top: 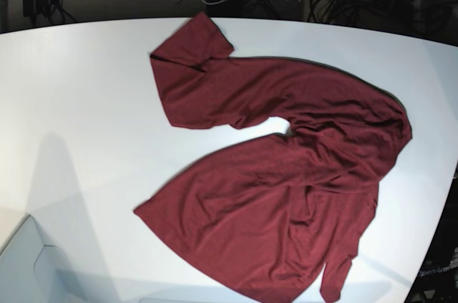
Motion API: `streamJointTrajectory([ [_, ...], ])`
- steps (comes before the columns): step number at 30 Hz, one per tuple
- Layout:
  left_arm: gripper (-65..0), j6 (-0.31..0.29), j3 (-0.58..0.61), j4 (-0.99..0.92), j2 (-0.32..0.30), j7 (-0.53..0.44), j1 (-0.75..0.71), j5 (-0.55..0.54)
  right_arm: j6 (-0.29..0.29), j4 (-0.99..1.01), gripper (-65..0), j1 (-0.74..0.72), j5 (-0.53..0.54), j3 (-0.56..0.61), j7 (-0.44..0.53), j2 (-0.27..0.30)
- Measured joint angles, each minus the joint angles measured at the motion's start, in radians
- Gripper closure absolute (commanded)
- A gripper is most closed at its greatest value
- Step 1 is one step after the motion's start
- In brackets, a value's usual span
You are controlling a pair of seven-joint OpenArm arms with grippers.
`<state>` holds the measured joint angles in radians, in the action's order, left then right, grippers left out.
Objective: Layout the t-shirt on the table in an organized manner, then fold the t-shirt properly
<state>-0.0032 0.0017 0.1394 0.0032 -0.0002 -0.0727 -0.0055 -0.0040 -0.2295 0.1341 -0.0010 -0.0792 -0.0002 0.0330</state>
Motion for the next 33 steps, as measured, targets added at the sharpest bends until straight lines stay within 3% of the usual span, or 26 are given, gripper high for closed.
streamJointTrajectory([
  [10,-0.1,0.000,0.000,0.114,0.000,0.000,-0.066,0.000,0.000,0.000,0.0,0.000,0.000,0.000,0.000,0.000],
  [33,-0.1,0.000,0.000,0.124,-0.003,0.001,-0.064,0.000,0.000,0.000,0.0,0.003,0.000,0.000,0.000,0.000],
])
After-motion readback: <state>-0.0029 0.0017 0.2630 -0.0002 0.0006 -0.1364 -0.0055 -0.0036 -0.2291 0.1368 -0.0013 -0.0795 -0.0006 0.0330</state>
